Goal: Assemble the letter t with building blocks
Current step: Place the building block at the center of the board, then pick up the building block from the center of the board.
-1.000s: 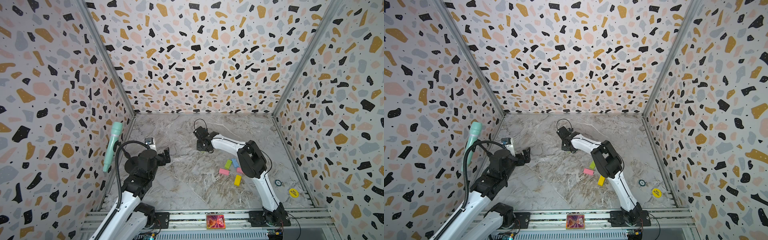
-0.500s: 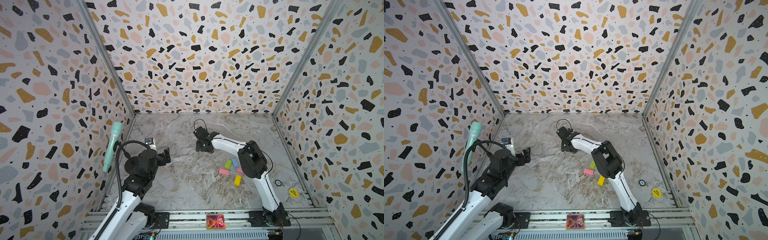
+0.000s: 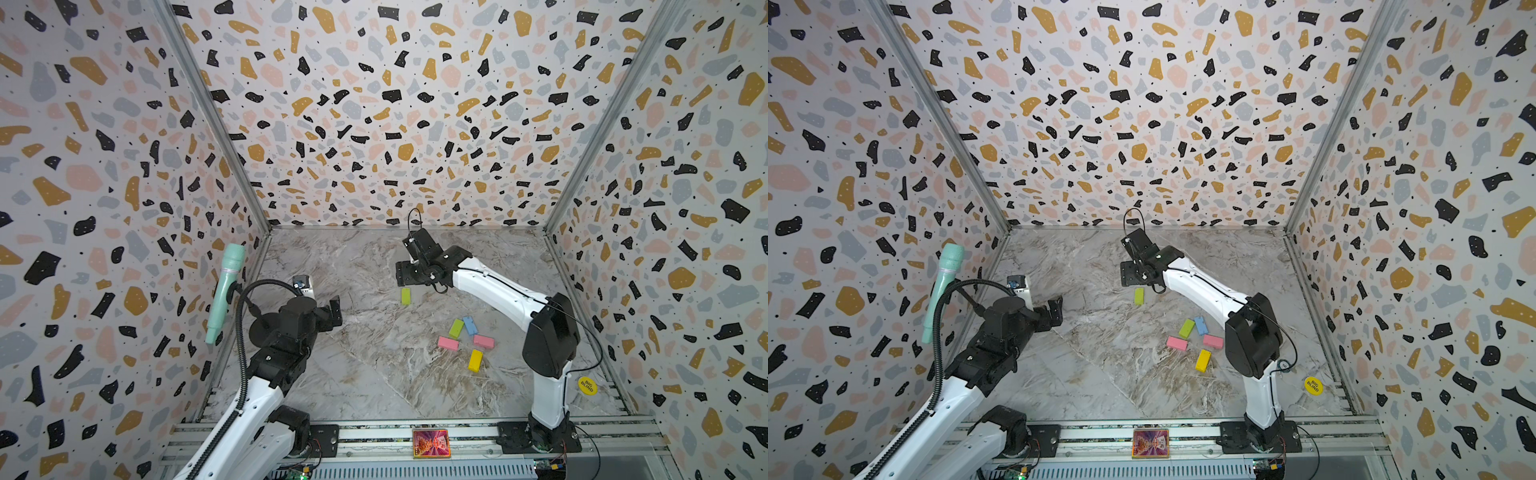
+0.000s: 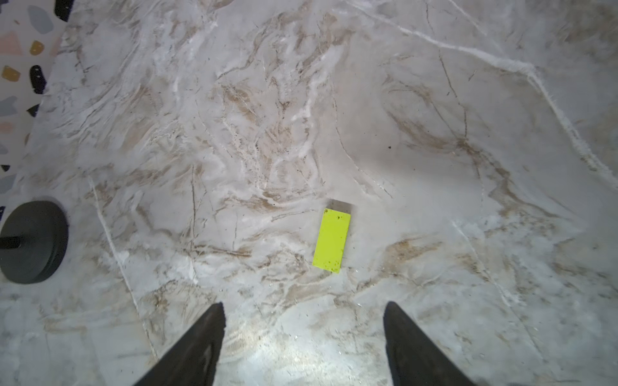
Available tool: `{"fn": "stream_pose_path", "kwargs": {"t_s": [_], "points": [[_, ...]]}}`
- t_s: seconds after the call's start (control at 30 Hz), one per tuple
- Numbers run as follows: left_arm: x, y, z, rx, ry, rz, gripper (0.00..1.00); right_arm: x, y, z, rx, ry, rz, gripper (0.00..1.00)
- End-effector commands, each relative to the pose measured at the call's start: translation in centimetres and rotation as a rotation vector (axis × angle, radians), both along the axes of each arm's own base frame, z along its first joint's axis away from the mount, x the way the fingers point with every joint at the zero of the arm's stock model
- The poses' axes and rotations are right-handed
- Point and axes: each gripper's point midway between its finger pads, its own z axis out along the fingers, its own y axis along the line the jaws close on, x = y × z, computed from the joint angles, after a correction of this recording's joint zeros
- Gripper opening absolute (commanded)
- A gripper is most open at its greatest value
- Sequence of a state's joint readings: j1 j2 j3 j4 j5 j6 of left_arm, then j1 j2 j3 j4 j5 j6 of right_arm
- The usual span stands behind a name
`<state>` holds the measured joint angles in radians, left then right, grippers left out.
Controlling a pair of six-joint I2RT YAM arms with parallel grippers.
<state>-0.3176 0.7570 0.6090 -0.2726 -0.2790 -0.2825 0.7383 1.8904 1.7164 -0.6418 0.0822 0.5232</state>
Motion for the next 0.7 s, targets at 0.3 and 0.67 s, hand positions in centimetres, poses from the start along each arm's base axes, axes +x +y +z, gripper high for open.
{"fn": "stream_pose_path", "kwargs": {"t_s": [0.3,0.67], "points": [[0.1,0.1,1.3,0.104,0.018,-0.043,0.99,-6.7,-11.4,-2.0,-0.141,0.172,-0.032,0.67],[-0.1,0.1,1.3,0.092,0.027,-0.037,0.99,-10.1,-13.2,-9.6,-0.11,0.327,-0.115,0.61]]}}
